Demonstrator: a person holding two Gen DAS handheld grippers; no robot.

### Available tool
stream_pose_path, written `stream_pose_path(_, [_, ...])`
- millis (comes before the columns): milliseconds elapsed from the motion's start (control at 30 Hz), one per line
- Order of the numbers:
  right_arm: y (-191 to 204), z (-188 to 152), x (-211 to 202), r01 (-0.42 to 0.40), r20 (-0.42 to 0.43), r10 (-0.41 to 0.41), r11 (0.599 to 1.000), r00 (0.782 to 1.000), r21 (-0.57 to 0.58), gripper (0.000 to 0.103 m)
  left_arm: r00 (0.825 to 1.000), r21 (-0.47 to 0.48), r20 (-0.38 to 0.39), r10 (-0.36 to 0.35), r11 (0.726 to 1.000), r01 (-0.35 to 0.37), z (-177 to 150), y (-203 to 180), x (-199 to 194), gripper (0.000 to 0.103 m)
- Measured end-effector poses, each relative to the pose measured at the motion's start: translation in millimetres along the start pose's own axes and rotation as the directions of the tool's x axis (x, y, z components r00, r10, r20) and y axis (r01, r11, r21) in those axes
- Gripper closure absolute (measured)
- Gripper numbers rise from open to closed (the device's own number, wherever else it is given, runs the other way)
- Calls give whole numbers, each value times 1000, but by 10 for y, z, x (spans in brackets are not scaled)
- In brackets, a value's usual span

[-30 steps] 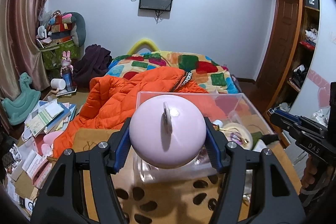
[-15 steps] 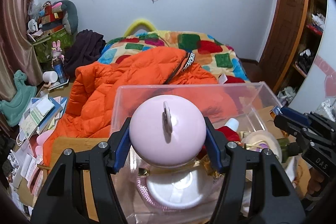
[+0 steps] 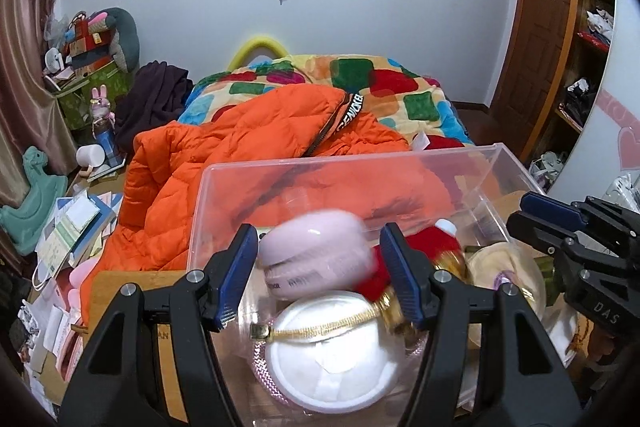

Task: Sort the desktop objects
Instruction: 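Carry the pink container and Max pack over the clear box and release them inside, then move the left tool to the white drawstring pouch and grasp it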

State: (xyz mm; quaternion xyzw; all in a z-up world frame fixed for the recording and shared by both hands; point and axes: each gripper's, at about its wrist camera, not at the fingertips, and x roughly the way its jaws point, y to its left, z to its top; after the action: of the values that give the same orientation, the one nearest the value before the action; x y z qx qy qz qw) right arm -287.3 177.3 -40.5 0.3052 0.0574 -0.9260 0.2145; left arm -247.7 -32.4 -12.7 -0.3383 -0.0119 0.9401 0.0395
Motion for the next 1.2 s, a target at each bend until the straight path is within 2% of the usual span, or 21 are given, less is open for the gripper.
stream_pose_path(167, [44, 29, -132, 18, 41, -17, 1000, 999, -12, 63, 1000, 12, 23, 6, 1000, -6, 34, -45, -121, 40])
stream_pose_path(267, [47, 35, -289, 20, 71, -20, 1000, 997, -11, 62, 999, 15, 38, -5, 1000, 5, 37, -70, -233, 36])
stream_pose_path(333, [42, 30, -398, 26, 86, -25, 1000, 996, -9, 61, 998, 21, 53, -23, 1000, 22, 20, -100, -341, 29])
stream_pose_path(400, [41, -1, -519, 36, 102, -35, 999, 994, -10, 60, 997, 38, 65, -32, 999, 30, -23, -141, -434, 29])
stream_pose_path(567, [32, -110, -753, 48, 125, -48, 999, 991, 2, 56, 997, 86, 80, -7, 996, 0, -210, -273, -656, 22])
stream_pose_path(633, [28, -169, -835, 48, 127, -50, 999, 991, 17, 56, 997, 91, 78, -7, 996, 0, -297, -326, -728, 16])
stream_pose_path(833, [16, -343, -987, 37, 127, -43, 998, 991, 48, 52, 996, 108, 90, -10, 994, 0, -536, -521, -911, 8])
stream_pose_path(1000, [-42, -519, -1064, 60, 110, -67, 996, 992, 60, 41, 998, 99, 49, -47, 994, 42, -702, -699, -910, 6])
stream_pose_path(1200, [-208, -733, -1100, 61, 92, -69, 994, 993, 90, 40, 992, 94, -53, -112, 989, 116, -856, -977, -682, 6])
